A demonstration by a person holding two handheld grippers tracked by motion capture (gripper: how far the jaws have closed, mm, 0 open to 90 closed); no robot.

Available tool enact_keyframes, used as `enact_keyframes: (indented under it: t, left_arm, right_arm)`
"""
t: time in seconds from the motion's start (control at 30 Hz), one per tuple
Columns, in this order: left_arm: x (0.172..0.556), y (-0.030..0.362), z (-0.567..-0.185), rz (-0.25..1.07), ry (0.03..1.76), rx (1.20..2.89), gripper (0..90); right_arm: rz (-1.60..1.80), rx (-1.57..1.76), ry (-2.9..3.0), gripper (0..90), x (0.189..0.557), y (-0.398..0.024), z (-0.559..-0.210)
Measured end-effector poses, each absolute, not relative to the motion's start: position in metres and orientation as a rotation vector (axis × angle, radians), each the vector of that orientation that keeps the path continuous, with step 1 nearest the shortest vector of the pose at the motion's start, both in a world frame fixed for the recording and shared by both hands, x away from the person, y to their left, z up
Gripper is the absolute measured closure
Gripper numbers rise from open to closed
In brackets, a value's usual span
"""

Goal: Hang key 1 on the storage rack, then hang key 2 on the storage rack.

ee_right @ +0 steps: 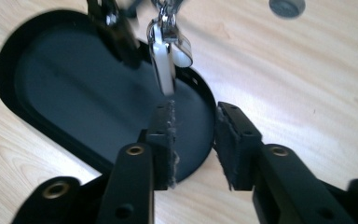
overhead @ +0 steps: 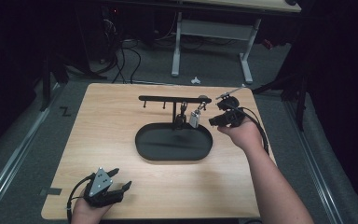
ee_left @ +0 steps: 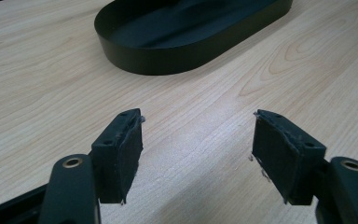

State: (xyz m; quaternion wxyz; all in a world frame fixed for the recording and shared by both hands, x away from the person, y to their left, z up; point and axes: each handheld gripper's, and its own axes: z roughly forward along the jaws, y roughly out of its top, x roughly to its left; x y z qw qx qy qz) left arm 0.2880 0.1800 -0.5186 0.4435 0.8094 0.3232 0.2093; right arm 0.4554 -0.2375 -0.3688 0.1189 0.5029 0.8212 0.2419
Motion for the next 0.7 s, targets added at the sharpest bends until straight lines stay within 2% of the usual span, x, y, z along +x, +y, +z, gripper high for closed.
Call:
enact_keyframes:
  t: [0.23, 0.7]
  left_arm:
    - [0.288, 0.176, -0.519, 0.516, 0.795, 2.017, 33.5]
    - [0.288, 0.171, -0.521, 0.507, 0.782, 2.037, 33.6]
  right_arm:
    - [0.637, 1.465, 2.387, 55.4, 0.428, -0.25, -0.397]
    - [0.716, 1.475, 2.327, 46.2, 0.365, -0.277, -0.464]
